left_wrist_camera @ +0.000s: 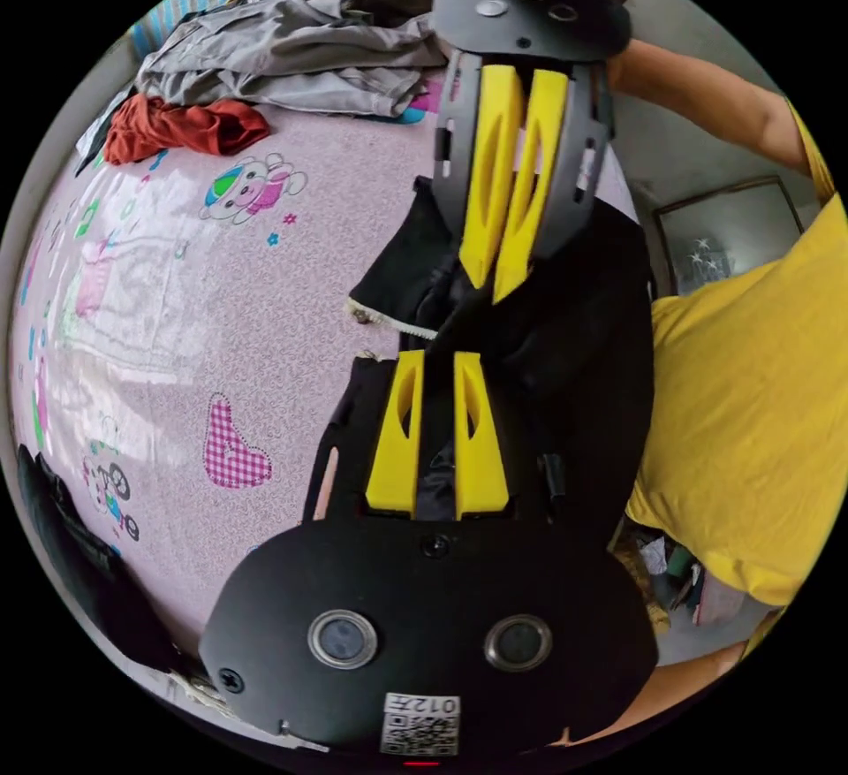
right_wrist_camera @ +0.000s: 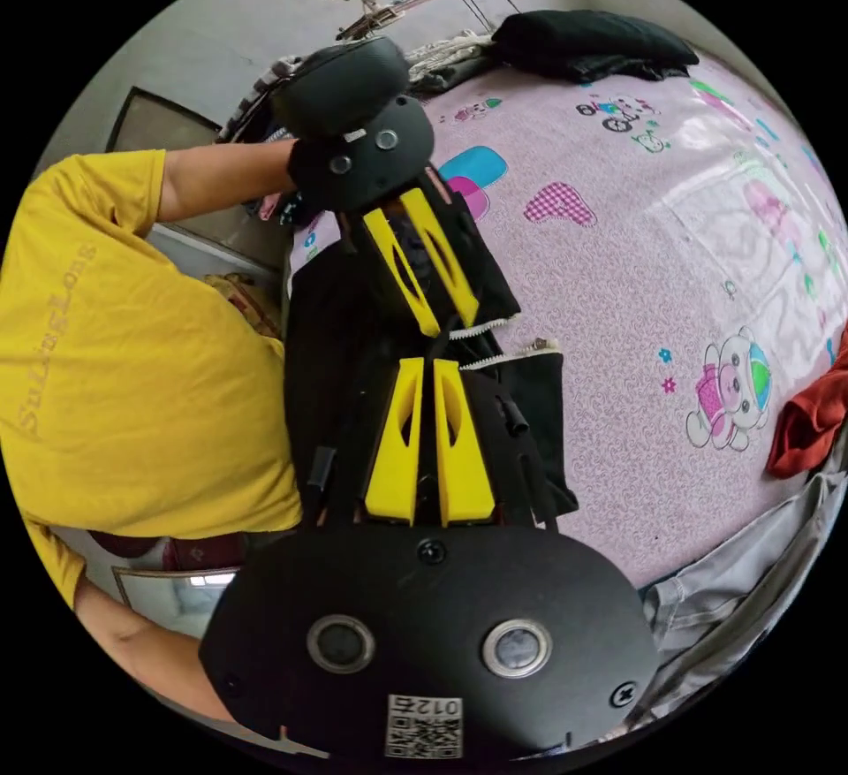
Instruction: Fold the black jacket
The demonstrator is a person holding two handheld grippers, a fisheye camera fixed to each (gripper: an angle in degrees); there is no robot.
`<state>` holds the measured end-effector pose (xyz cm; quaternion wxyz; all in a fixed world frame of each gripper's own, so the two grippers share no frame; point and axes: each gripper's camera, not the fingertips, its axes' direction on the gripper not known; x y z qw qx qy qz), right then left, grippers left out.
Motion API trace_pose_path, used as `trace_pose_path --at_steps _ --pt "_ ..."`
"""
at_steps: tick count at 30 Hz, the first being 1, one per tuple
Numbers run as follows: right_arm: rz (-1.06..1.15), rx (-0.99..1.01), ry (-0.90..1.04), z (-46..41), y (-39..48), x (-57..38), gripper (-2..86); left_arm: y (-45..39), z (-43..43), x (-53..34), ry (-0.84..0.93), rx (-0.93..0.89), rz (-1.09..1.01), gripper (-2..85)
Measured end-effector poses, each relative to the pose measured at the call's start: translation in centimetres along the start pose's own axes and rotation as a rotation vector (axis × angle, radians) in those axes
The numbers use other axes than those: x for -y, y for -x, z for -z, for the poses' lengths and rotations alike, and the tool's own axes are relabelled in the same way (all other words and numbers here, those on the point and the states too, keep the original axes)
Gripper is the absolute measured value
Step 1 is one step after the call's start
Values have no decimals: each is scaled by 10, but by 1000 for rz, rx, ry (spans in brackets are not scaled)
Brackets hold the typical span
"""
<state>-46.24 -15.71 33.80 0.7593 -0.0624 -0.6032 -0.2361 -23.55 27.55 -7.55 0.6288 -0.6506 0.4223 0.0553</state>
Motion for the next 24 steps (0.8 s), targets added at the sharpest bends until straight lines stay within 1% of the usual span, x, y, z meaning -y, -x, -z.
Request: trace_pose_path --at_steps 4,6,8,9,11,12,14,16,21,24 --pt "-181 -83 -14 4 -26 0 32 -19 5 -2 8 5 -76 9" --pt "-233 -111 30 -5 -33 12 41 -24 6 -3 15 6 -92 6" --pt "-256 -115 137 -27 -38 31 61 -28 6 -3 18 4 -111 4" --pt "-246 -126 158 -33 -36 34 64 -29 6 -3 15 12 -117 3" --pt "-171 -242 290 -59 -21 45 69 -30 3 -2 17 22 -123 3" --pt "-151 -281 321 -65 -17 46 69 -29 1 -3 15 28 -123 3" --pt "-84 -360 336 -71 -2 47 49 -26 -3 -4 5 23 -113 2" --pt "-84 -407 279 -63 3 42 25 -20 -8 -6 -11 22 -90 2" --pt "-113 -285 180 -33 5 22 6 -14 -12 -14 -59 37 -42 2" --pt "-68 -92 58 -10 5 11 4 -12 -18 -16 -61 61 -19 2"
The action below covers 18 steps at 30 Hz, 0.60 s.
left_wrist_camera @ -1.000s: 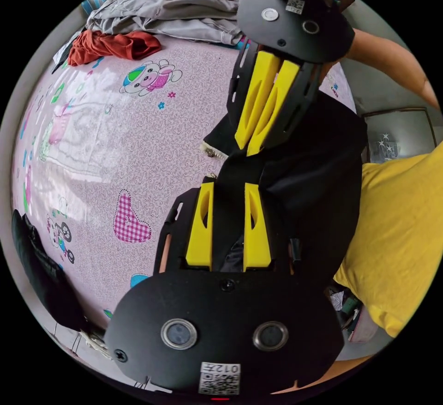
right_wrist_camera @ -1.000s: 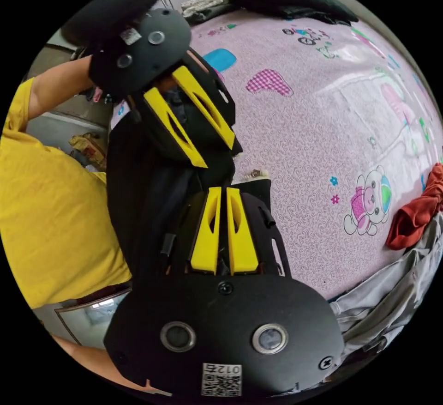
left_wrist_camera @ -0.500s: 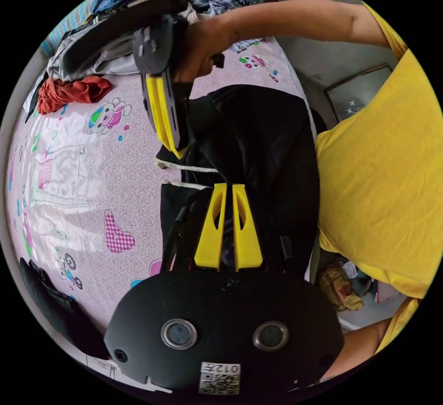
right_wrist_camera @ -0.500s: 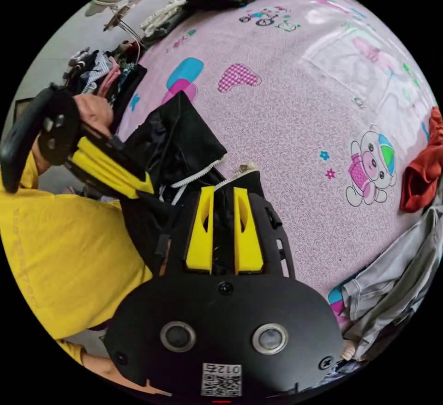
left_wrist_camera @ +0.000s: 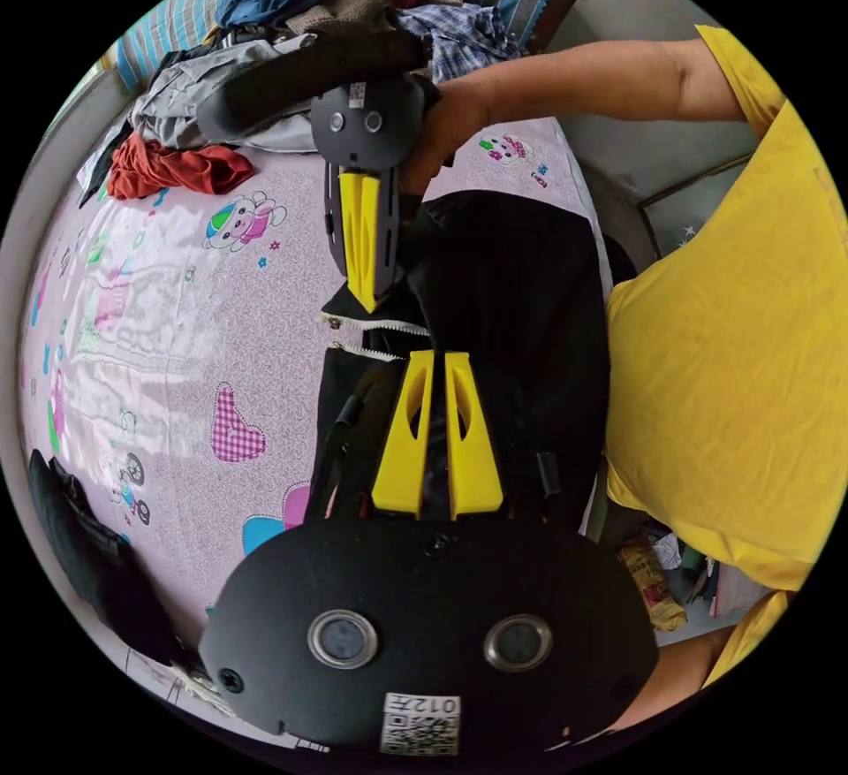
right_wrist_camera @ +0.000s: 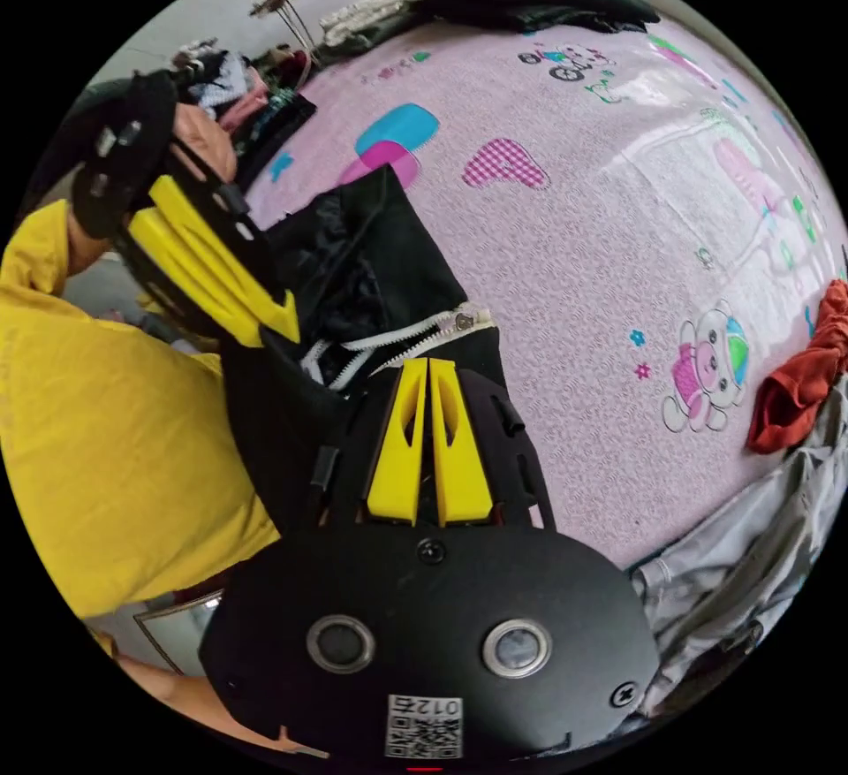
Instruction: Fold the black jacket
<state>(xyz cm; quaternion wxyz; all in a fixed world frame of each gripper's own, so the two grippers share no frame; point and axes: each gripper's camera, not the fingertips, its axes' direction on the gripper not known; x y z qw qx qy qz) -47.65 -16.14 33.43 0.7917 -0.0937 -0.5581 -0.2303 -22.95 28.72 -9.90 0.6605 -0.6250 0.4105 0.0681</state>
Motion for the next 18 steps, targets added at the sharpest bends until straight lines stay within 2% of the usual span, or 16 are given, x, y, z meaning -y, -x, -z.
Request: trace_pose_path --at_steps 1,3,8,10,13,17,18 --pt "5 82 -40 7 -2 -2 3 0 -2 -1 1 14 6 2" --pt "-5 95 -31 5 -3 2 4 1 -6 -2 2 30 18 2" --pt "-19 60 188 -52 -4 25 9 16 -31 -5 26 49 80 2" --pt "-37 85 174 -45 -6 27 15 30 -45 -4 42 80 141 2" --pt "-117 31 27 -3 -11 13 29 59 -69 -4 67 17 223 2" --pt "-336 44 -260 61 -38 -42 54 90 -103 -4 94 -68 268 2" --pt "-360 49 -280 66 -40 -51 56 98 -114 -4 95 -89 276 2"
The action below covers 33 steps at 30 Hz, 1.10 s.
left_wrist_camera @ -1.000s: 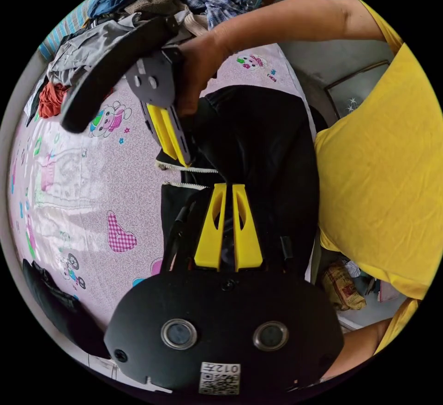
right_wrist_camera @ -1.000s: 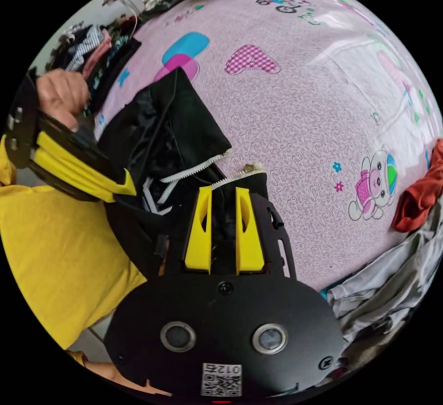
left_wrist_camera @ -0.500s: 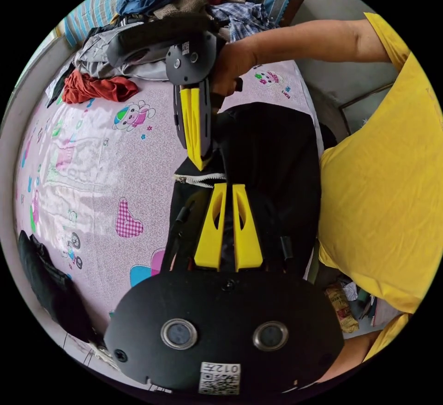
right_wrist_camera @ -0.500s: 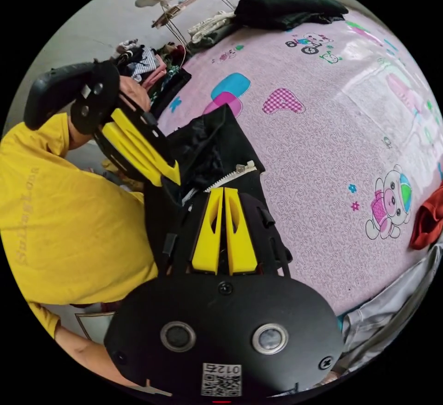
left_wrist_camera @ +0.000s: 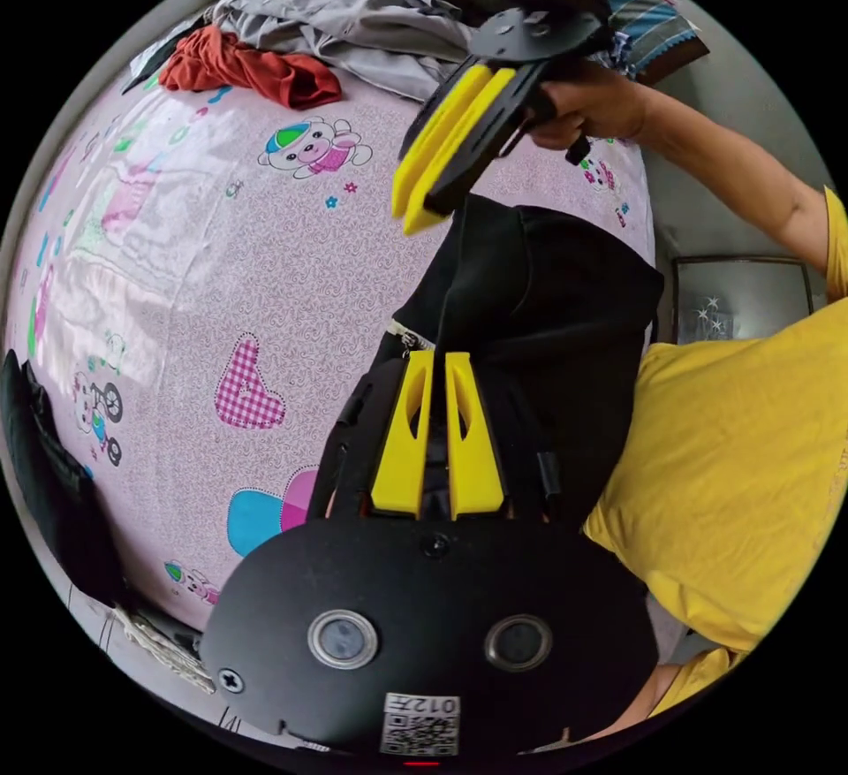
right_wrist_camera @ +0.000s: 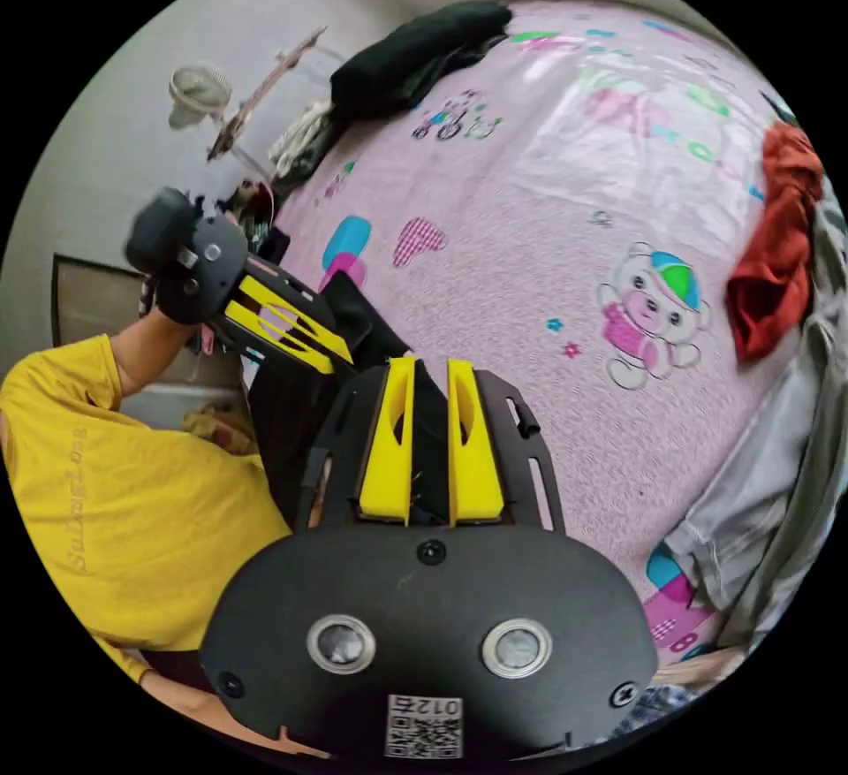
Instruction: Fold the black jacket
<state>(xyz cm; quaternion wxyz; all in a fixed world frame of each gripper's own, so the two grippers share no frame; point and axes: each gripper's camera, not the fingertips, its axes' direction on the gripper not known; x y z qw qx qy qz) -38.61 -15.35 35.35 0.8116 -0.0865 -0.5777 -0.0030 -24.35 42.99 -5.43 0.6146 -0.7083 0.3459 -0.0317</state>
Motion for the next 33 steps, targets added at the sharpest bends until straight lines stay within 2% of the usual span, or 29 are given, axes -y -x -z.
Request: trace_pose_path --at_steps 5,8,12,14,18,21,23,25,28,31,33 --pt "-150 20 114 -10 -22 -50 128 30 -43 5 23 -111 21 2" --pt "-237 53 28 -9 -22 -74 155 47 -70 3 19 -181 55 3" --pt "-310 -51 12 -20 -12 -90 146 70 -107 -5 5 -262 121 5" --pt "-334 -169 -85 -14 6 -98 119 78 -121 -9 -1 -291 150 7" --pt "-365 -228 -195 -1 22 -116 93 94 -153 -23 -35 -343 231 16" --pt "-349 -233 -74 -26 30 -120 90 107 -186 -37 -63 -425 311 24" --pt "-324 -335 10 -45 38 -120 85 113 -194 -56 -134 -467 366 28" --pt "-304 -397 24 -51 41 -121 71 119 -182 -99 -312 -423 464 33" --pt "-304 -410 15 -49 41 -128 50 116 -167 -174 -470 -373 584 51" --pt "-325 -374 2 -43 39 -140 46 97 -178 -248 -425 -210 745 89" --pt "-342 -396 -28 -33 43 -151 48 83 -199 -284 -377 -172 829 108"
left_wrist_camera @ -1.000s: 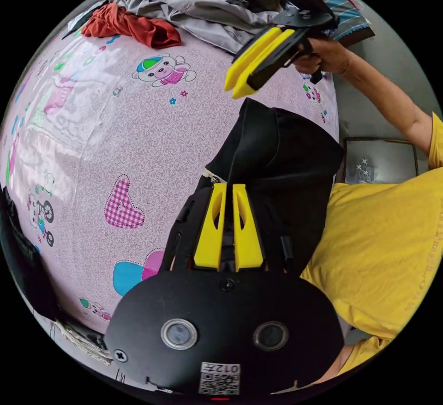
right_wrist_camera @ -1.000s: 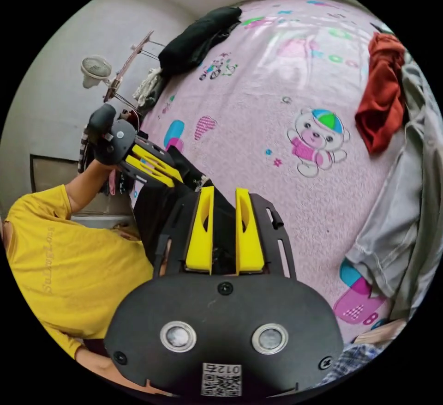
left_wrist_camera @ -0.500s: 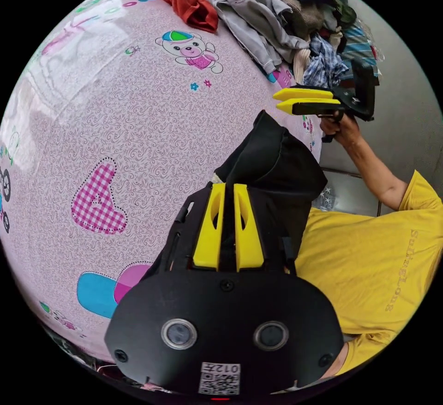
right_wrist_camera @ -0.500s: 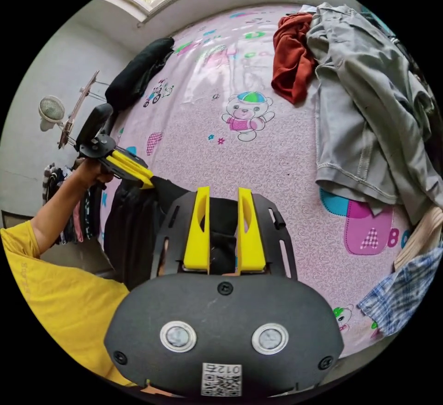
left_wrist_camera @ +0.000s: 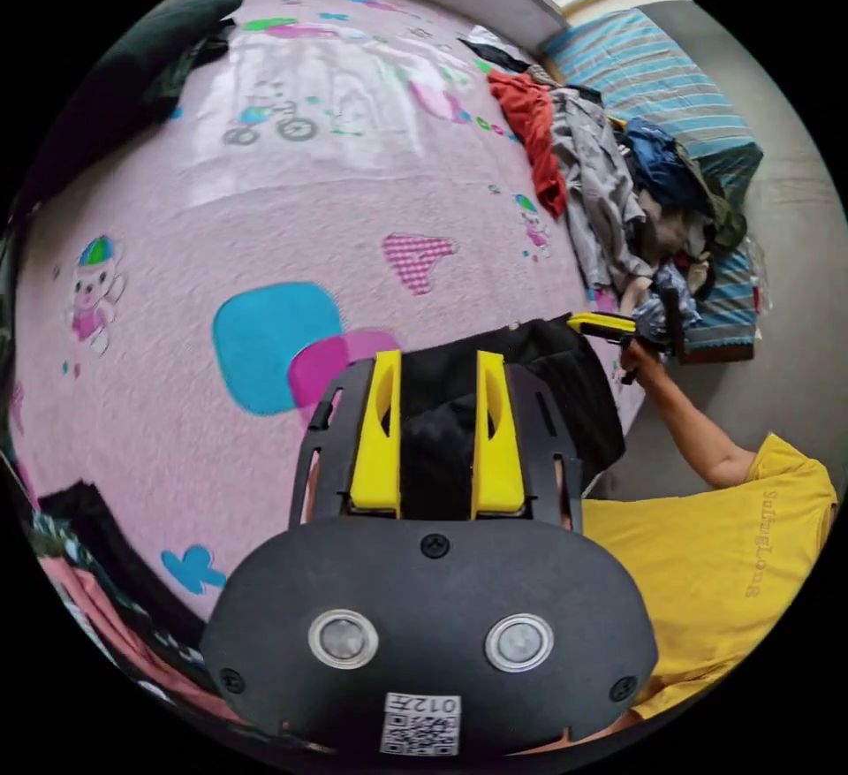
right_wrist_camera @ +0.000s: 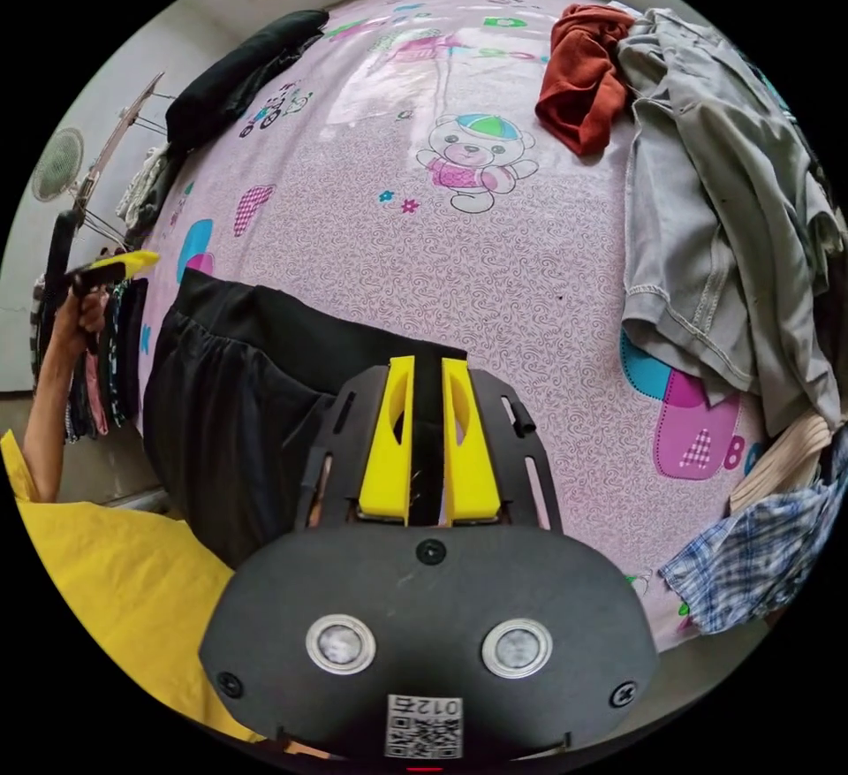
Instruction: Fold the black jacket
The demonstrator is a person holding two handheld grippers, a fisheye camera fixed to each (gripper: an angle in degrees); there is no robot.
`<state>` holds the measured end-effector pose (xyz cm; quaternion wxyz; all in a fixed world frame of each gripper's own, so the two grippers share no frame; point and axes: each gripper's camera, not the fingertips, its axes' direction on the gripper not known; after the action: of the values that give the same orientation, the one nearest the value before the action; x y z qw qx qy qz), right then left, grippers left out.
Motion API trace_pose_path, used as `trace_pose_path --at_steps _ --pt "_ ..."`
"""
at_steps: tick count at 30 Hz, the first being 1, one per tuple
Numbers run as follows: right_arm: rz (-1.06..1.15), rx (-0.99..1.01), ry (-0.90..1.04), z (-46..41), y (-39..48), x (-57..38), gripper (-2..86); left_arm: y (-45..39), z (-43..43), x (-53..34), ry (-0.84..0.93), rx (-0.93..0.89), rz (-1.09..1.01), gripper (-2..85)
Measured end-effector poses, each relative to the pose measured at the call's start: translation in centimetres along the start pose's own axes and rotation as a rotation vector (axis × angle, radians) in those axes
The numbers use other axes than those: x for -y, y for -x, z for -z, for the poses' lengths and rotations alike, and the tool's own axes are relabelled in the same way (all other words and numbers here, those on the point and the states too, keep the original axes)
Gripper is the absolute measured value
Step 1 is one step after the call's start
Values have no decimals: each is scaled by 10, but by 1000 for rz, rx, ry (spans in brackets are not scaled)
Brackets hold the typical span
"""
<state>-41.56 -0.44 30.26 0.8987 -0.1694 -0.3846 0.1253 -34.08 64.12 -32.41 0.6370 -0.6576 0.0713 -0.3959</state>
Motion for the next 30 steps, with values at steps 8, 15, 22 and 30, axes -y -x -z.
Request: trace_pose_path --at_steps 8,15,22,30 --pt "-215 196 -5 20 -49 -59 116 51 -73 -72 42 -30 138 112" --pt "-194 273 -63 37 -61 -72 44 65 -95 -103 96 -56 46 41" --pt "-112 279 -28 23 -72 -69 35 126 -139 -151 108 -110 117 46" --pt "-163 292 -37 69 -106 -100 88 158 -121 -229 -101 -219 235 89"
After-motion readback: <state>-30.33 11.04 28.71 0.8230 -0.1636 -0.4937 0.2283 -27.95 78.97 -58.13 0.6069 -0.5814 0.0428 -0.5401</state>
